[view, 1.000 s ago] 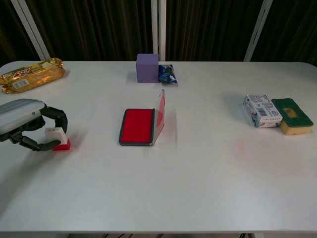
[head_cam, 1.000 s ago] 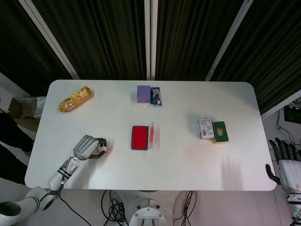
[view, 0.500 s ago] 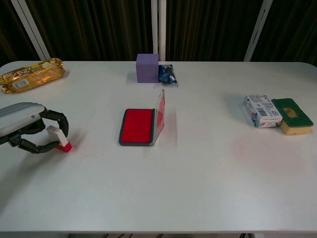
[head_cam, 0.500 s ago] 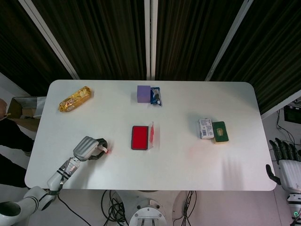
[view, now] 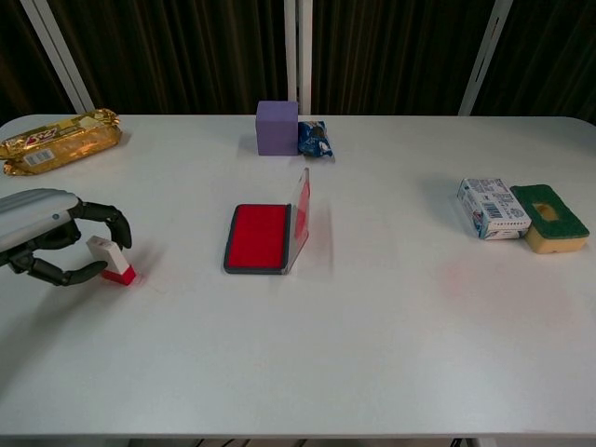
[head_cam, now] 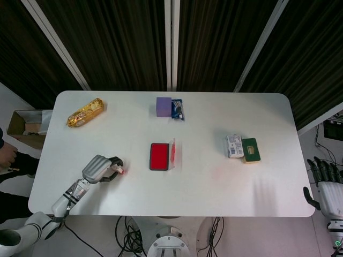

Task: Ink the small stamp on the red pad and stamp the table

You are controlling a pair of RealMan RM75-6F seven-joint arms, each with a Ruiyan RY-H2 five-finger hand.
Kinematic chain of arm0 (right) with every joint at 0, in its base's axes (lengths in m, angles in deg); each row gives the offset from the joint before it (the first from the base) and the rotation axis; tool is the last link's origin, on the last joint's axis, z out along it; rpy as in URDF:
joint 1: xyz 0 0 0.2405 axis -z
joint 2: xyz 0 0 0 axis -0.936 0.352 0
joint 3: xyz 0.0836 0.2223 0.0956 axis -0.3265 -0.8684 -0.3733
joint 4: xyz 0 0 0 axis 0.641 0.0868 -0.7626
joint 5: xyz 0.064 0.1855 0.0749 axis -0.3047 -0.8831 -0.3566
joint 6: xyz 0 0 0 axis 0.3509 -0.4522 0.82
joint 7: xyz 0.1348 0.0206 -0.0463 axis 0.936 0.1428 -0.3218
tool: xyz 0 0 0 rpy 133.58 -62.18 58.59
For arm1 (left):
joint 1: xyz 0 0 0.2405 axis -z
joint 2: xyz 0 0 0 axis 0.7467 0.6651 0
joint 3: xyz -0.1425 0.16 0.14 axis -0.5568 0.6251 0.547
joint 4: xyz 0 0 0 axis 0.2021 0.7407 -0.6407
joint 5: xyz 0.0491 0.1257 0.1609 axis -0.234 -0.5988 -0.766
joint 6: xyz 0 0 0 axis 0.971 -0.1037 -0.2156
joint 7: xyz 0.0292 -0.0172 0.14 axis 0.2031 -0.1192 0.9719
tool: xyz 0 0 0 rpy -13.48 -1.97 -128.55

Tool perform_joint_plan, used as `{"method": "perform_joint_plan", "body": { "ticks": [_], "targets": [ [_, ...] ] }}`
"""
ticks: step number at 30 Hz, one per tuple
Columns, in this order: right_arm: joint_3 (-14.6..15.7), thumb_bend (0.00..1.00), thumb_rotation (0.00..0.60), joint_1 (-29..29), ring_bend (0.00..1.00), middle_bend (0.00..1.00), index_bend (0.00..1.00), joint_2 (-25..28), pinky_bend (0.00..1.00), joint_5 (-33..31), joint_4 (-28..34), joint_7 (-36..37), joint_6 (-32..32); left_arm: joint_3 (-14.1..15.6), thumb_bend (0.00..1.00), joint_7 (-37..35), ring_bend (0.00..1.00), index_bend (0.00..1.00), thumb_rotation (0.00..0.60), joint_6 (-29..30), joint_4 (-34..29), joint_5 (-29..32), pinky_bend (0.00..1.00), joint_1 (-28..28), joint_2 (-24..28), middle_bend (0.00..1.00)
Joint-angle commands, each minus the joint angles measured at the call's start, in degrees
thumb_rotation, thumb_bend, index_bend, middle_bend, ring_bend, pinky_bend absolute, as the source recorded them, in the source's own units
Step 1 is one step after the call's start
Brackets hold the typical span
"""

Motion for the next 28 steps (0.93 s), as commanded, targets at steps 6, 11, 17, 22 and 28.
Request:
{"method": "perform_joint_plan", "body": {
  "ticks": [6, 11, 17, 22, 28],
  "targets": [
    [-0.2, 0.35, 0.6, 0.0, 0.0, 0.0, 0.0, 0.2, 0.0, 0.0, -0.2, 0.7, 0.1, -1.2, 0.34, 1.0, 0.97, 0.33, 0.6, 5.6, -9.6, 0.1, 1.0, -1.6, 5.7, 0.39],
    [-0.1, 0.35, 0.6, 0.0, 0.0, 0.0, 0.0, 0.0, 0.0, -0.2, -0.7, 1.3, -0.1, -4.2, 0.21, 7.9, 0.9, 0.31, 0.6, 17.0, -21.2, 0.3, 0.99, -5.8, 12.3, 0.38],
    [-0.2, 0.35, 0.6, 0.2, 0.0, 0.0, 0.0, -0.4, 0.0, 0.1, -1.1, 2.5, 0.6, -3.7, 0.09, 26.5, 0.15, 0.16, 0.105, 18.3, -32.6, 8.0, 0.27, -13.9, 21.4, 0.15],
    [-0.2, 0.35, 0.6, 0.5, 0.0, 0.0, 0.0, -0.7, 0.0, 0.0, -1.5, 3.1, 1.0, -0.8, 0.07, 26.7, 0.1, 0.09, 0.0, 17.2, -35.5, 12.2, 0.23, -19.4, 26.0, 0.09],
    [0.2, 0.35, 0.6, 0.4, 0.0, 0.0, 0.0, -1.7, 0.0, 0.6, -2.5, 3.1, 0.7, -0.7, 0.07, 23.9, 0.1, 0.08, 0.0, 19.0, -31.6, 11.8, 0.22, -22.9, 25.9, 0.09]
  ]
}}
